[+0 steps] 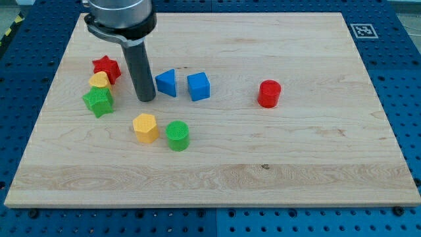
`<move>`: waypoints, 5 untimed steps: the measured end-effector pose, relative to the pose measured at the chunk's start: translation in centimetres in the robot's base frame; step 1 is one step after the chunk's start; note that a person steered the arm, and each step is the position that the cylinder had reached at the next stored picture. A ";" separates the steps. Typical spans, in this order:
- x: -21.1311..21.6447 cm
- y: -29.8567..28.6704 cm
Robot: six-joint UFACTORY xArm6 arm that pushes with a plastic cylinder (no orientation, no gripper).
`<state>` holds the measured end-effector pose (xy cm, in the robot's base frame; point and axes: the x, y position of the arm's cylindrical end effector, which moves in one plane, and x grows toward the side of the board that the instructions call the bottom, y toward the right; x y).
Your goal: Place the blue blocks and the red star in a diagonal line
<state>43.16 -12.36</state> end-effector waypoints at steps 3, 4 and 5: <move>-2.2 0.1; -2.2 3.1; -2.0 3.6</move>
<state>41.11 -8.73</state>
